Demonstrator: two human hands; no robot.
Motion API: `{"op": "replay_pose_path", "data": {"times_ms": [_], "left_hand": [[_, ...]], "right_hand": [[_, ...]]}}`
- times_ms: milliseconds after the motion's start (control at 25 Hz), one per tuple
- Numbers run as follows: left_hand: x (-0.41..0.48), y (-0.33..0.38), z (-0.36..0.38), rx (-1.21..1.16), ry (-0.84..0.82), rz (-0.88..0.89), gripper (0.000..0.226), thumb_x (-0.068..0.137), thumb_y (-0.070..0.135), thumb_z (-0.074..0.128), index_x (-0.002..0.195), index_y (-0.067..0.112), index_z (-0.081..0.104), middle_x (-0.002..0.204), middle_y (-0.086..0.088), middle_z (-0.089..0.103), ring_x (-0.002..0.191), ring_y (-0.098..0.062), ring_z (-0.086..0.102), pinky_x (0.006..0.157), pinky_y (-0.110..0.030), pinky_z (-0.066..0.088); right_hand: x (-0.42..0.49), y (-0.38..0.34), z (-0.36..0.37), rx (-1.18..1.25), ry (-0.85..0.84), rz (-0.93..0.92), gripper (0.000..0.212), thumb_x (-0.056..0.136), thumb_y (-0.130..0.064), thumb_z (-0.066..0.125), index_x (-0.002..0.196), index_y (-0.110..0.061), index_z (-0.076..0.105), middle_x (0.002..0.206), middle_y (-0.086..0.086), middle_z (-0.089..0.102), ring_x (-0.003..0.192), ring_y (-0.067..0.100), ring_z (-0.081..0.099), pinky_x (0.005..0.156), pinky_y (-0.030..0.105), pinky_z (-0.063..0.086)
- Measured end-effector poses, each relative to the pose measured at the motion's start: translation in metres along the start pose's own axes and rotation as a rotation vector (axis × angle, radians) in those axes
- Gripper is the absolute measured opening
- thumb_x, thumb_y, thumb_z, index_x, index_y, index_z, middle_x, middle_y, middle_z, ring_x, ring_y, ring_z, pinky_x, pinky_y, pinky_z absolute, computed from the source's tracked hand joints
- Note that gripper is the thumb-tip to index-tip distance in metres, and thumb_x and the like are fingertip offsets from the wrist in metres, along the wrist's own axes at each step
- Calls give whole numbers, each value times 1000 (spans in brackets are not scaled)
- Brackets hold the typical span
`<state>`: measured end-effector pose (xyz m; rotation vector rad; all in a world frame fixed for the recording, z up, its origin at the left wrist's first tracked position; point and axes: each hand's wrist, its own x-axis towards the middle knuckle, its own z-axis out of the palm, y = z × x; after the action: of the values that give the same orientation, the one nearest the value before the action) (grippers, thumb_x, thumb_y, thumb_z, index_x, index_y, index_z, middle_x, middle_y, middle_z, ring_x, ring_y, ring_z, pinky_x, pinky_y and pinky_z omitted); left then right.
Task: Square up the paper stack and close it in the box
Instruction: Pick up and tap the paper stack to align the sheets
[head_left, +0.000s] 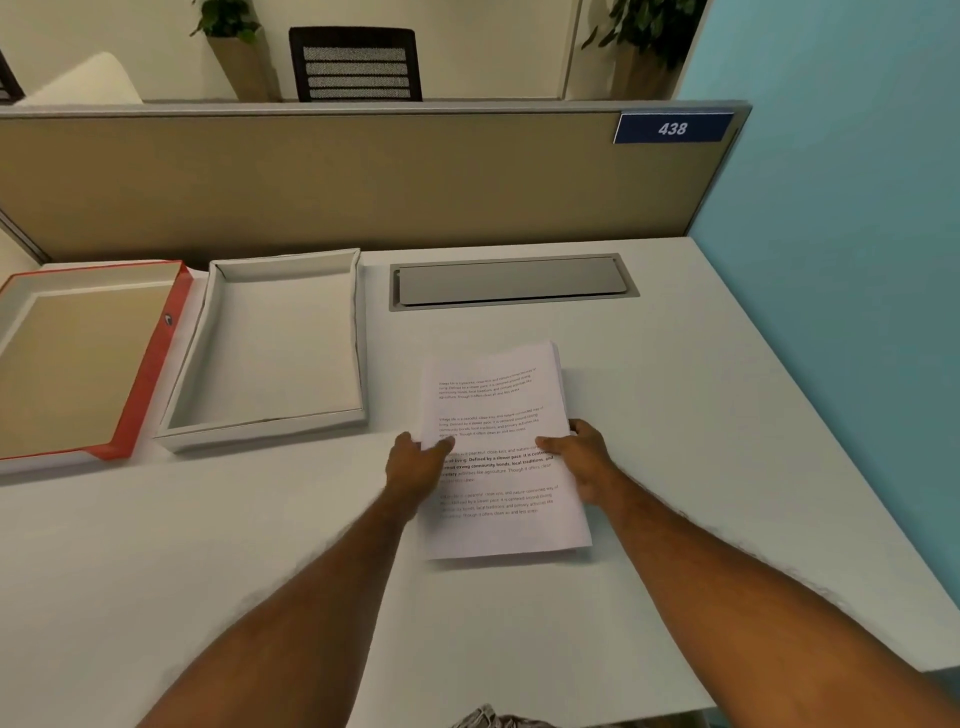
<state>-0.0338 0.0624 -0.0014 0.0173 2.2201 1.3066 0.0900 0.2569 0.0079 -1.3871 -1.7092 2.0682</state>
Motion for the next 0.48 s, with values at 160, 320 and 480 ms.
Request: {"op": "replay_pose_path", "data": {"times_ms": [160, 320, 480], "left_hand": [[19, 14, -2, 69, -84, -129, 82, 75, 42, 78, 136, 2, 42, 138, -15, 54, 123, -34, 54, 96, -40, 45], [26, 18, -3, 128, -103, -150, 90, 66, 54, 81, 135, 6, 47, 137, -14, 50, 122, -34, 53, 103, -45, 46], [24, 14, -5, -69, -146, -49, 79, 73, 43, 81, 131, 7, 42, 134, -10, 52, 115, -28, 58, 97, -44, 51]], "right_hand": [[-4, 7, -4, 33, -56, -123, 46, 77, 3, 74, 115, -13, 53, 110, 11, 68, 91, 28, 70, 76, 41, 60], [-3, 9, -14, 154, -158, -126, 47, 77, 5, 73, 116, -14, 56, 104, 9, 73, 86, 26, 73, 69, 39, 61], [-4, 5, -18, 168, -180, -141, 46, 76, 5, 73, 116, -13, 57, 106, 11, 73, 85, 26, 74, 68, 38, 61]]}}
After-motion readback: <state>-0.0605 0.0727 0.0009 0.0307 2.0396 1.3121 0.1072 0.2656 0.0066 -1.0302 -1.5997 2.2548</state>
